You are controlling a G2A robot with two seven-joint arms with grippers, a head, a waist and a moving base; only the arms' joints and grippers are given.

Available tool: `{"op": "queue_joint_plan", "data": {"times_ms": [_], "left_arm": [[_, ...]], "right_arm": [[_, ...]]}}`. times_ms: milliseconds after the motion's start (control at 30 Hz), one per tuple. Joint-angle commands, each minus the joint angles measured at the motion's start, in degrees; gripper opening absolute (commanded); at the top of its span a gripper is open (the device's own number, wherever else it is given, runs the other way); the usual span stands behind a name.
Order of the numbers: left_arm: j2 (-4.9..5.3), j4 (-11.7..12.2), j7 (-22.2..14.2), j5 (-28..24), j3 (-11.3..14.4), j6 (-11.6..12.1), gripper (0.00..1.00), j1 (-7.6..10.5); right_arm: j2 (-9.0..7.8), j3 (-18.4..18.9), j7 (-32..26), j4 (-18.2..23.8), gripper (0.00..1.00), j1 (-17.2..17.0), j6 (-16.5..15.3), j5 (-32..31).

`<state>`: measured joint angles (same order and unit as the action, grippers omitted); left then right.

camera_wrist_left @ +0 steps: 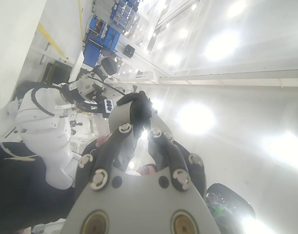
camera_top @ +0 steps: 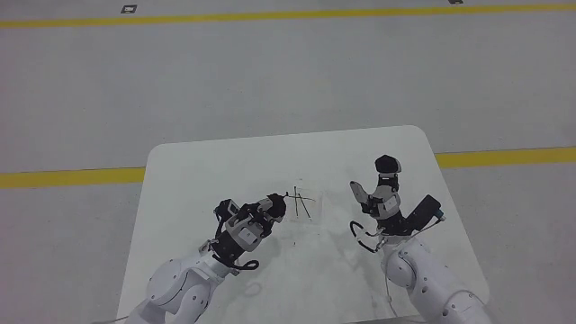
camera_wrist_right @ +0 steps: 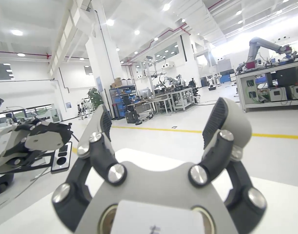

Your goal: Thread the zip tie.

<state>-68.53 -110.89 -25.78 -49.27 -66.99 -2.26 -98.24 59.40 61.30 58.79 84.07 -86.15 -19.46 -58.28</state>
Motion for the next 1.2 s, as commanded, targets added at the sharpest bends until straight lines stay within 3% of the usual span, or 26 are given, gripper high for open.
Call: {"op": "queue_joint_plan", "data": {"times_ms": [0, 67, 200, 567, 1167], "left_arm": [[0.0, 0.0, 0.0, 0.0, 0.0, 0.0, 0.0, 0.0], [-0.04, -0.06, 0.28, -0.38, 0.1, 0.15, 0.0, 0.09], [-0.38, -0.97, 0.72, -6.81, 0.31, 1.5, 0.0, 0.13], [-1.11, -1.85, 3.04, -23.66, -0.77, 5.54, 0.0, -2.36], [-1.12, -1.85, 3.04, -24.12, -0.79, 5.35, 0.0, -2.6]], "right_arm": [[0.03, 0.06, -0.03, -0.04, 1.0, -0.01, -0.02, -0.08], [0.03, 0.06, -0.03, -0.04, 1.0, -0.01, -0.02, -0.08], [0.03, 0.06, -0.03, -0.04, 1.0, -0.01, -0.02, -0.08], [0.03, 0.06, -0.03, -0.04, 1.0, -0.01, -0.02, -0.08], [0.03, 0.06, -0.03, -0.04, 1.0, -0.01, -0.02, -0.08]]}}
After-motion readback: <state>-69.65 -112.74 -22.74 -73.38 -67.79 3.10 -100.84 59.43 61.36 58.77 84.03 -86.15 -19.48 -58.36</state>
